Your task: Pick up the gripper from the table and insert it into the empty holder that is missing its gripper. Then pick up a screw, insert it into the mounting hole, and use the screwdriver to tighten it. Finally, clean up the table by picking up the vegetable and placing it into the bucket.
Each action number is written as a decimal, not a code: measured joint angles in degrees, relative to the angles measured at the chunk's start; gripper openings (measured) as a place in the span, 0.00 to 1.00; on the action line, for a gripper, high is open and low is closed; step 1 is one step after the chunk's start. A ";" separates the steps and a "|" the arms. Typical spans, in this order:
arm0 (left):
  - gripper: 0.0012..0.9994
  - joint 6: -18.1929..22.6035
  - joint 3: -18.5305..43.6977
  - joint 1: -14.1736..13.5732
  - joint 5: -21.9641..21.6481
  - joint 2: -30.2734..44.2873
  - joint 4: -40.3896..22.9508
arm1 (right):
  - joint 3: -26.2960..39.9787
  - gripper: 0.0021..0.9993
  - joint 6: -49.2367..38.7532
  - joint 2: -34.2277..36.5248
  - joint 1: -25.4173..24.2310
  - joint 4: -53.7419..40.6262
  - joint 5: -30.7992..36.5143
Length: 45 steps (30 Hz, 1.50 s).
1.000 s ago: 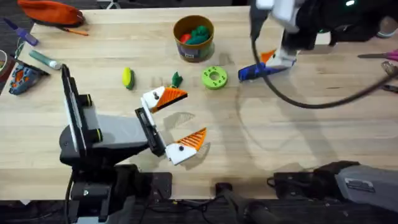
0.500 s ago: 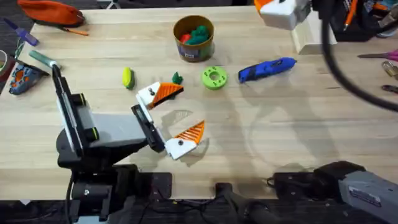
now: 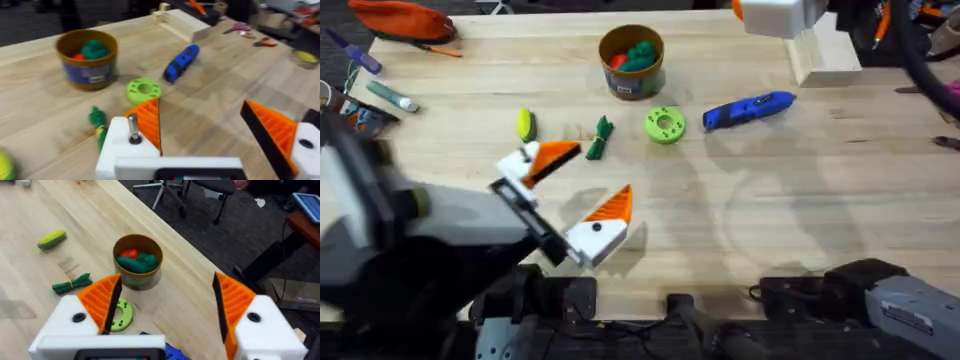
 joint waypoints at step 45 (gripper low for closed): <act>0.99 -3.20 43.20 -13.35 -42.77 86.55 -15.73 | 0.00 0.99 0.85 0.00 0.00 -2.64 0.00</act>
